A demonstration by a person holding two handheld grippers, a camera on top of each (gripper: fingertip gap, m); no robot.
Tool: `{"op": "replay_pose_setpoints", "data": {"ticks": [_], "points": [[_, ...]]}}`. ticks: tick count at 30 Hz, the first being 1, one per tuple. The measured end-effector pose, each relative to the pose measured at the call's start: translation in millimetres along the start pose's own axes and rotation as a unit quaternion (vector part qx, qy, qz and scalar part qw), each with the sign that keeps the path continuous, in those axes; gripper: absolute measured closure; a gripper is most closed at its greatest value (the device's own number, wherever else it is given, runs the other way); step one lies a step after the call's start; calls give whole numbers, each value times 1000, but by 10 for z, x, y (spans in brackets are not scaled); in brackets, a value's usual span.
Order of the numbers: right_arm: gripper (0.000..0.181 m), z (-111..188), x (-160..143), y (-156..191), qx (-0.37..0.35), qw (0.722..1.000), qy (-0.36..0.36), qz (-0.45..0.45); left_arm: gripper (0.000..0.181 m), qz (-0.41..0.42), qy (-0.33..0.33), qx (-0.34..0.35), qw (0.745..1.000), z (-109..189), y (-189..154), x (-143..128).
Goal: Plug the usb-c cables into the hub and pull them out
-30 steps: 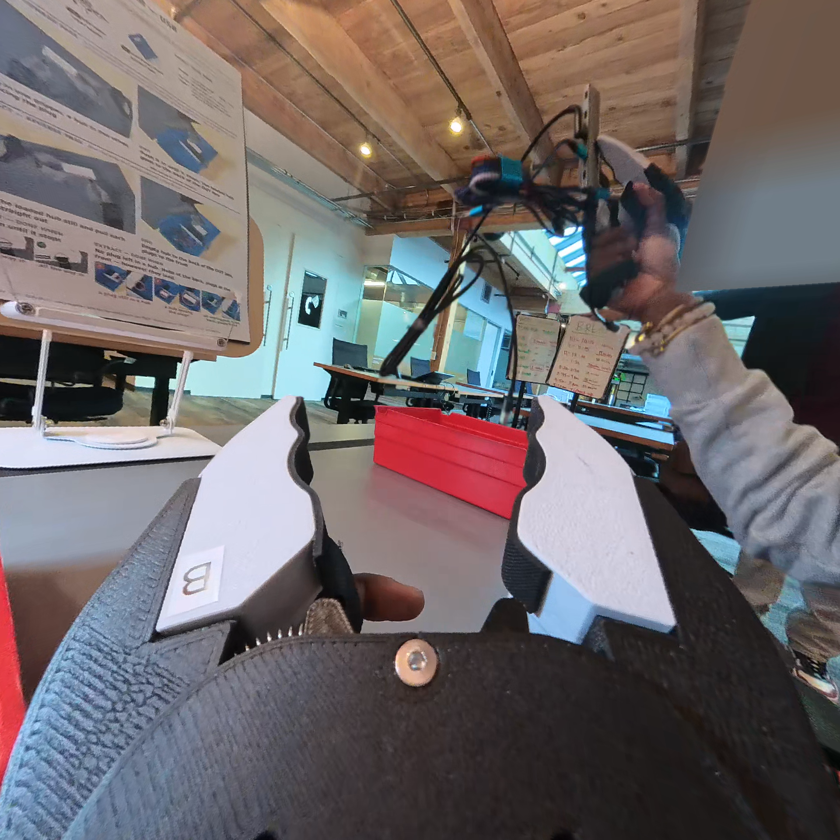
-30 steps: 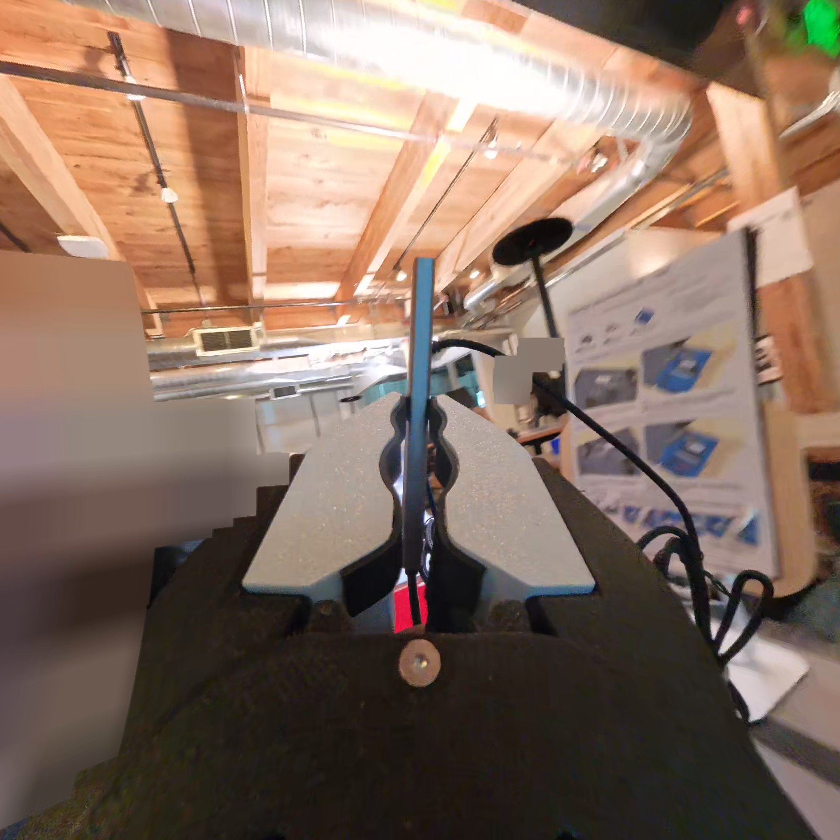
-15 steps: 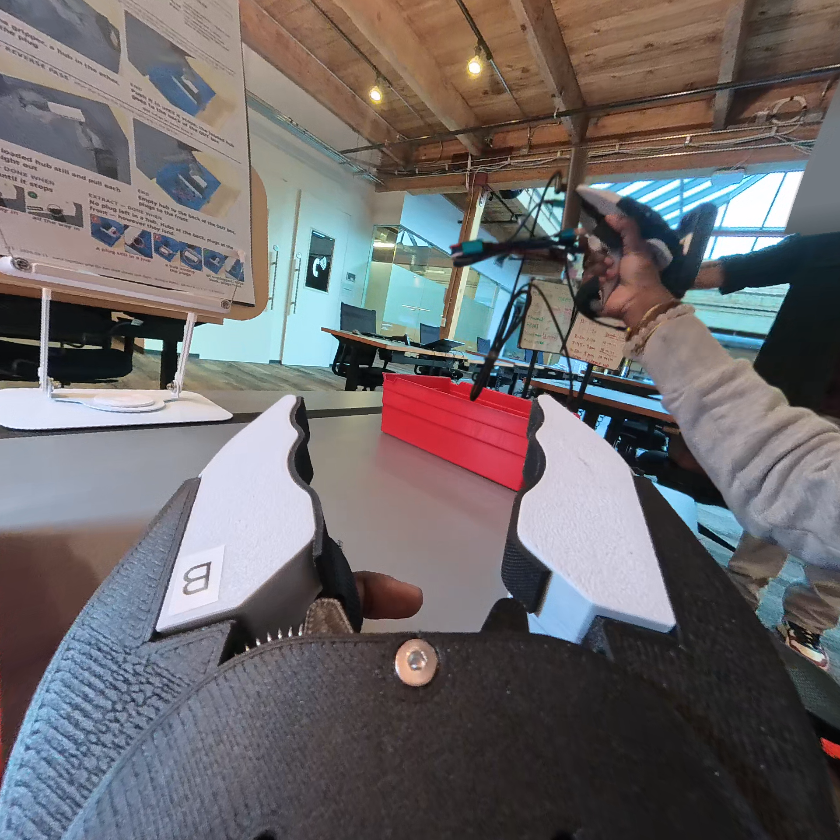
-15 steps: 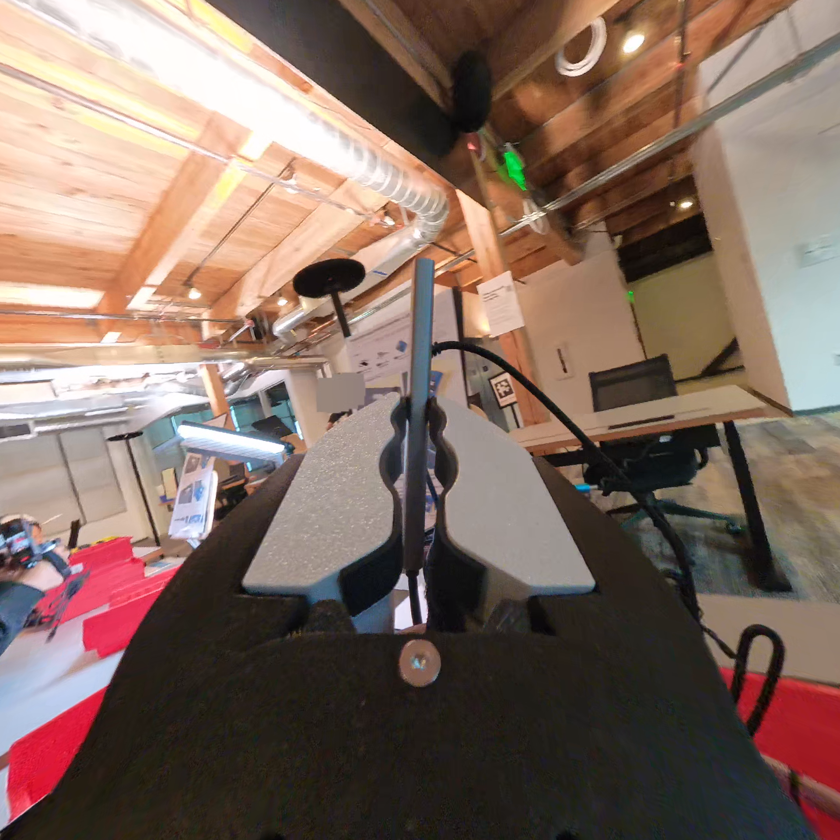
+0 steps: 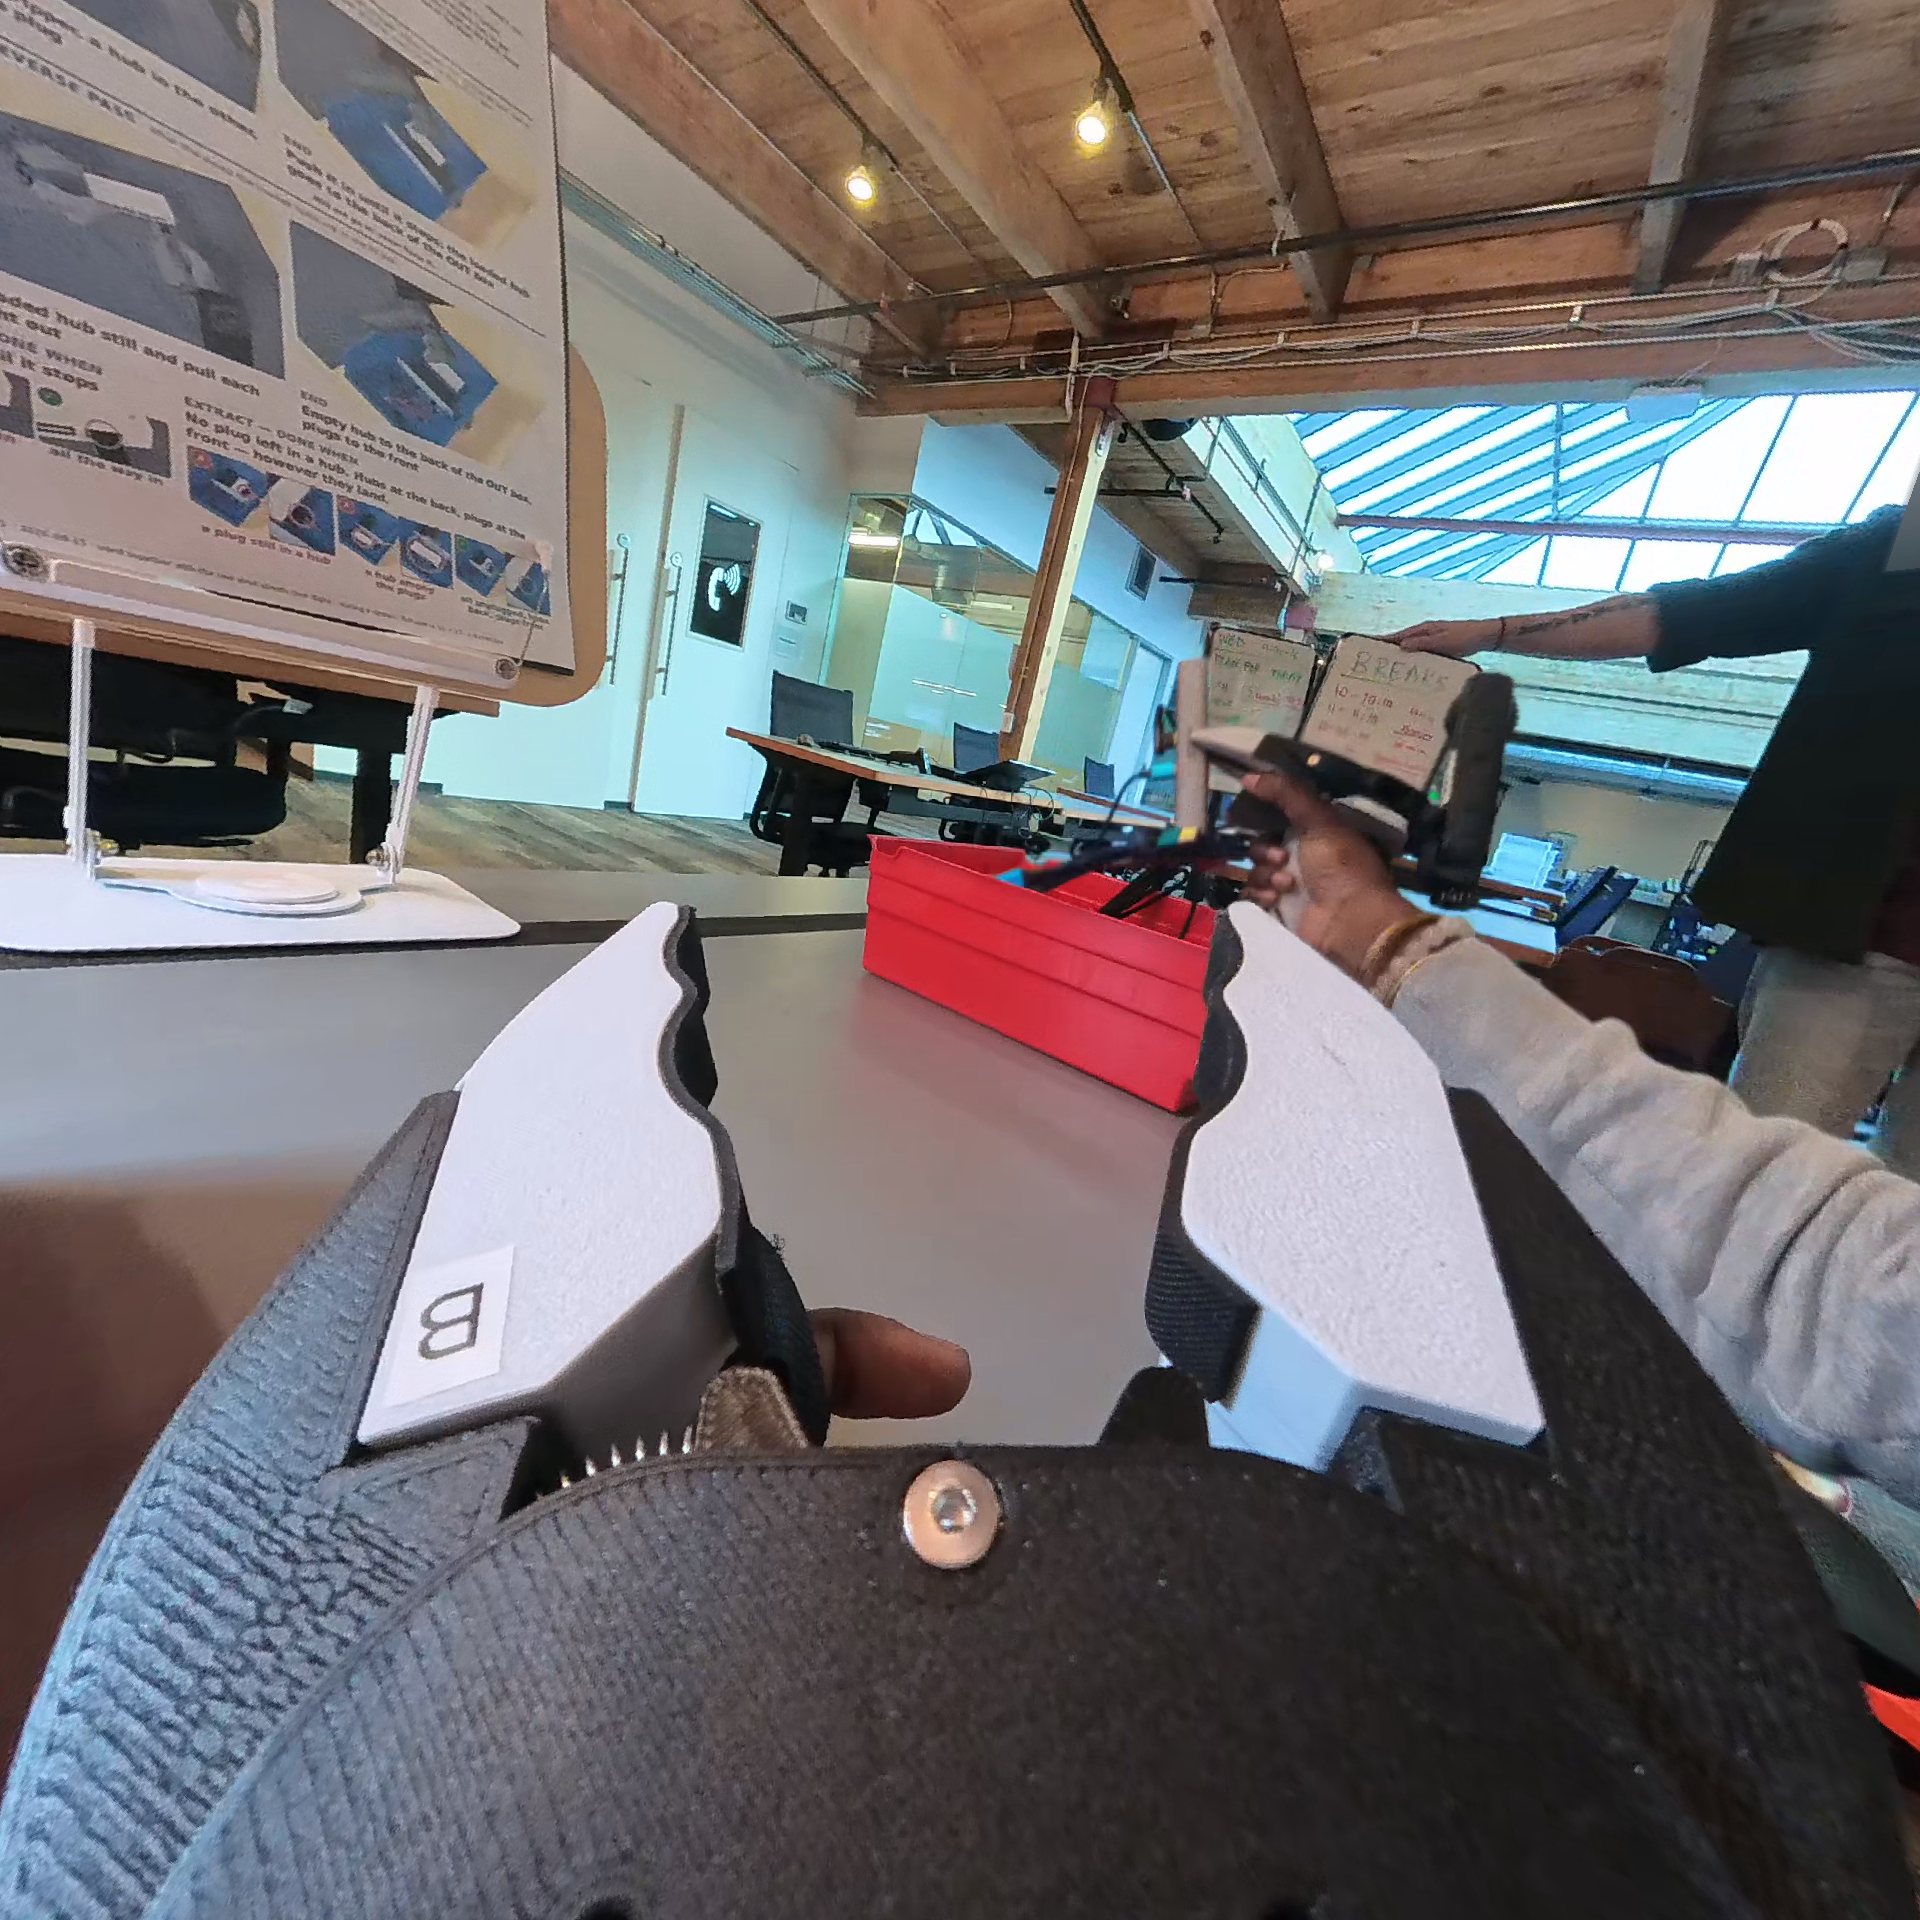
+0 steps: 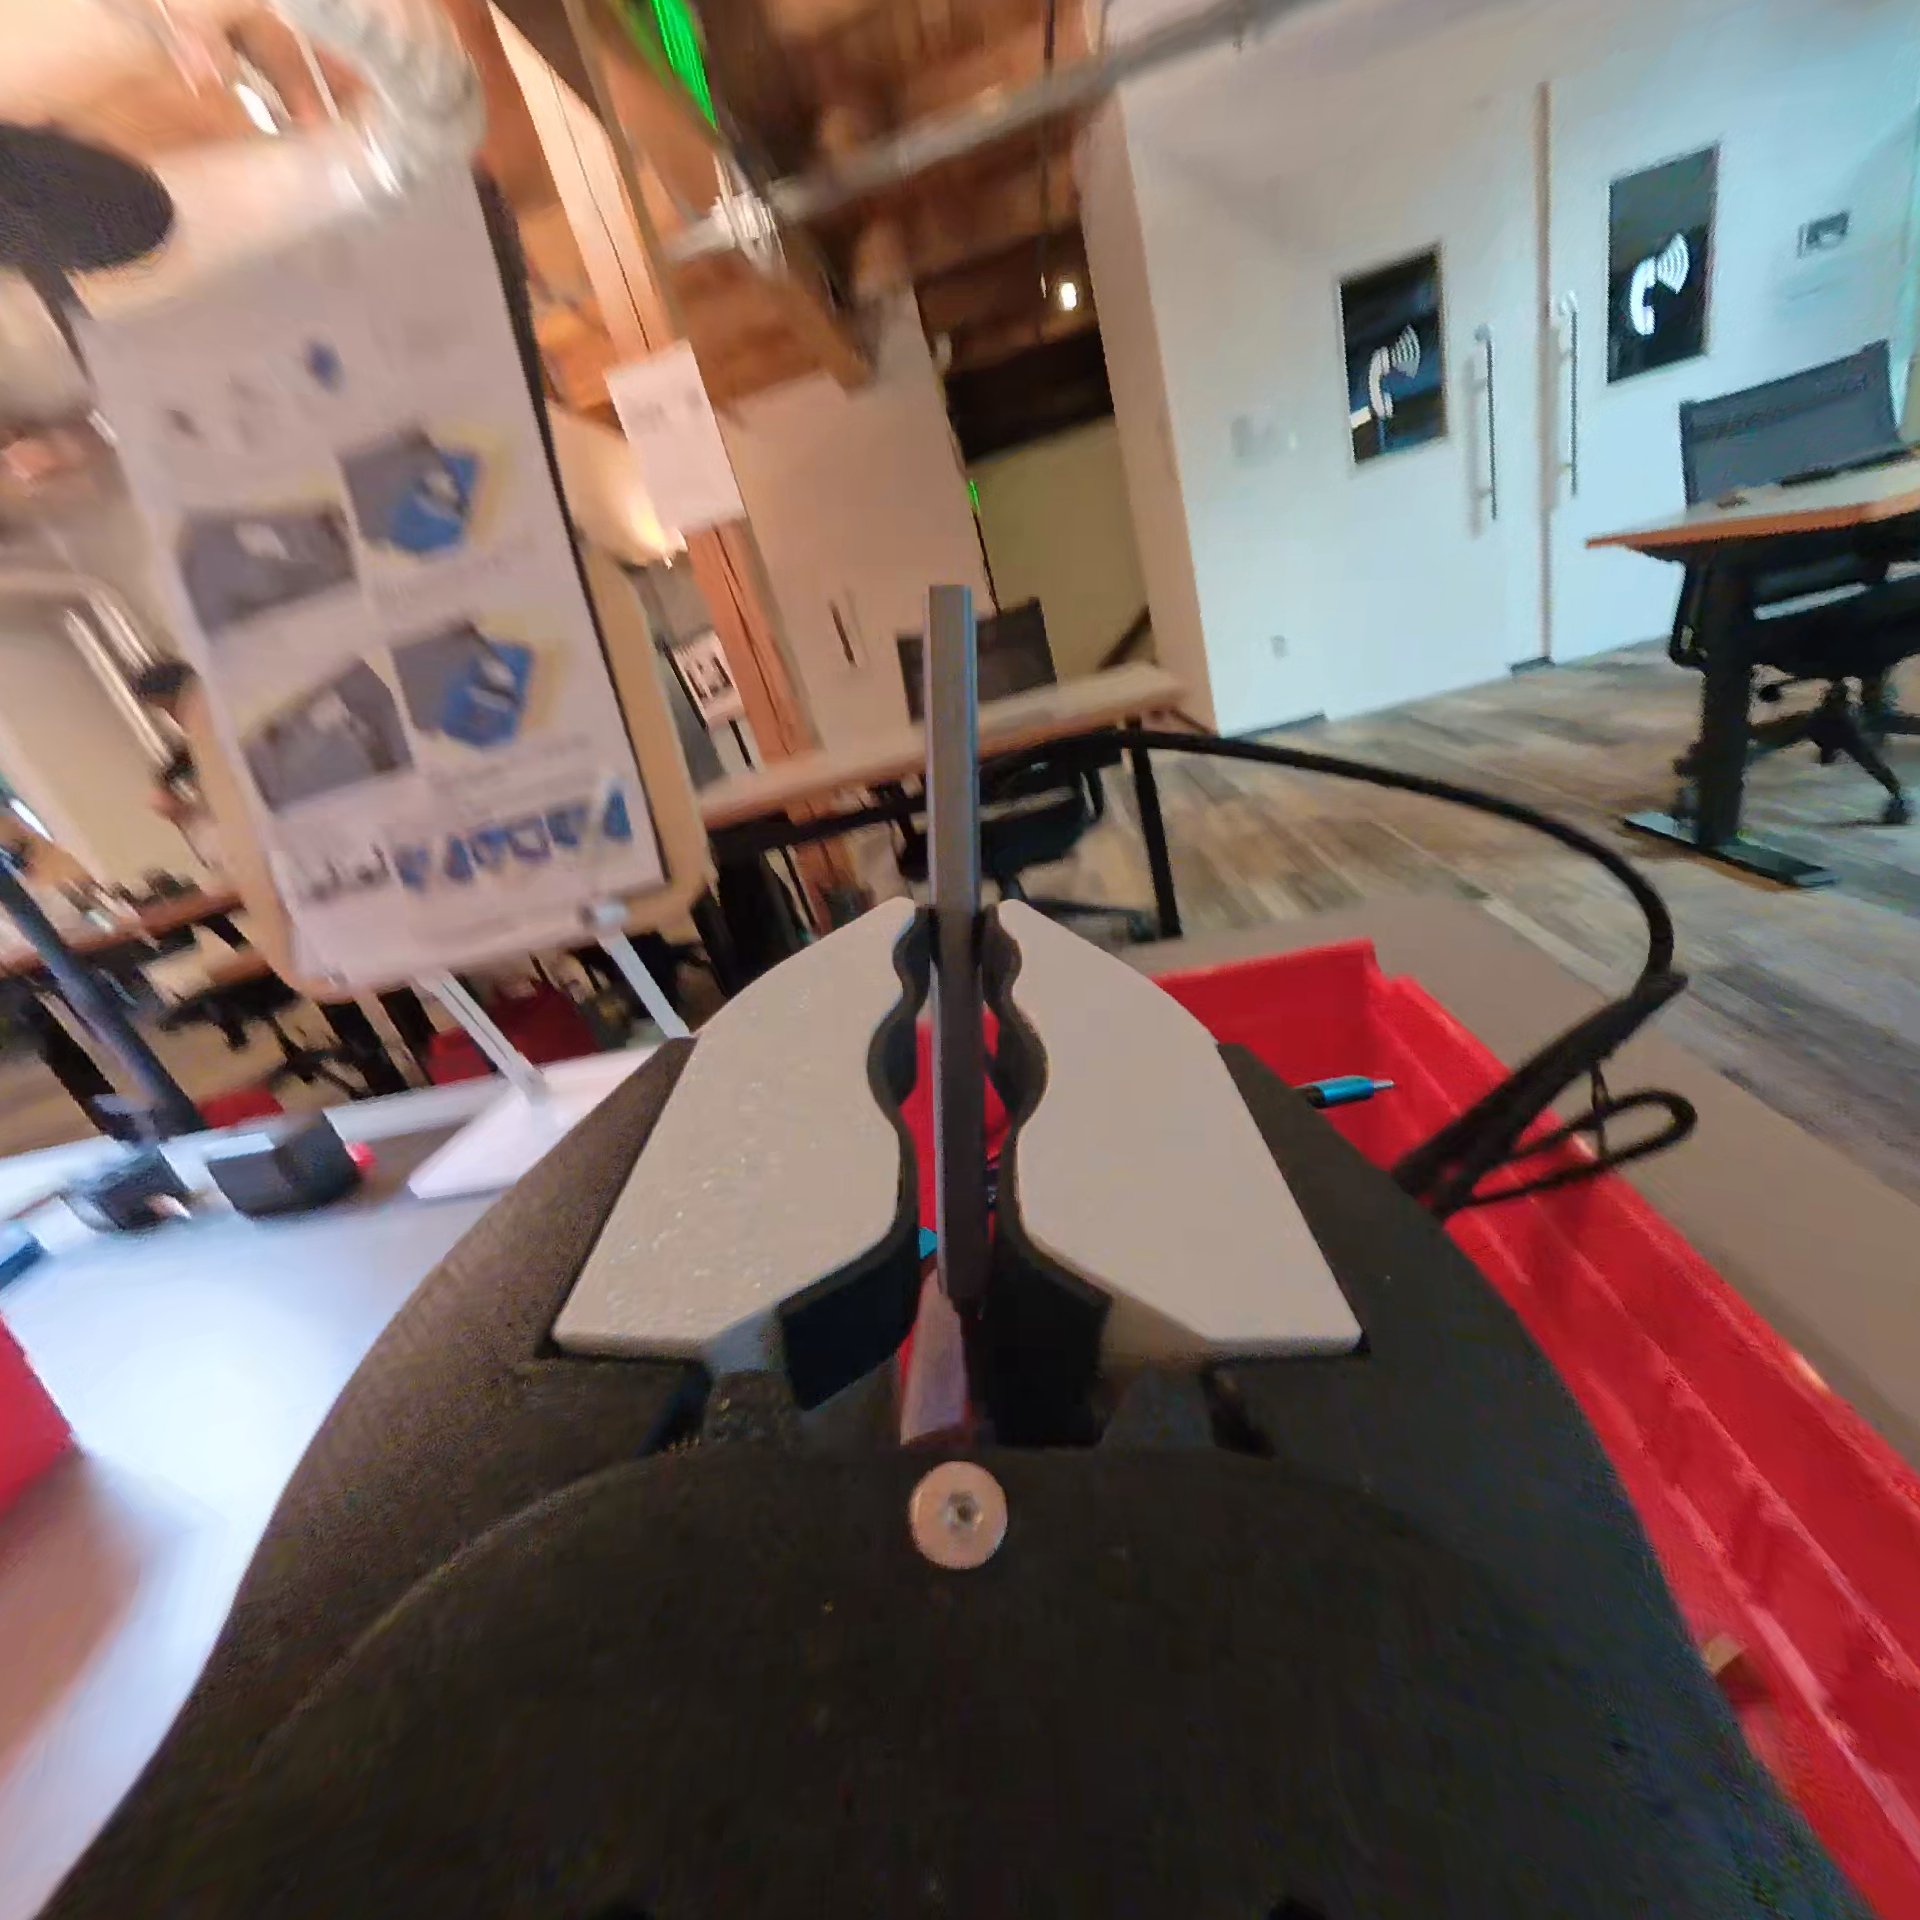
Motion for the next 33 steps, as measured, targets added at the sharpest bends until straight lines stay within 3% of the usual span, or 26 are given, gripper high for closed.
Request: {"op": "replay_pose_setpoints", "data": {"ticks": [7, 20, 28, 33], "points": [[172, -66, -490, 1, -29, 976, 209, 50, 90, -3, -2, 2, 1000, 2, -4, 0], [169, -425, -880, -87, -32, 915, 399, 48, 89, -29, -19, -8, 999, 1, -44, -2], [161, -585, -1040, -90, -19, 899, 431, 71, 89, -32, -16, -15, 999, -6, -60, -12], [122, -535, -869, -12, -47, 935, 341, 88, 89, -35, -14, -18, 999, -12, -63, -16]]}}
Point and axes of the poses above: each gripper's, where its closed fingertips meet, z back along the fingers, x out of its top, y = z × x across the jaws, the point moved 9 cm from there along z, back along the fingers, and after that the axes turned 6 degrees about x, right-handed, at the moved point
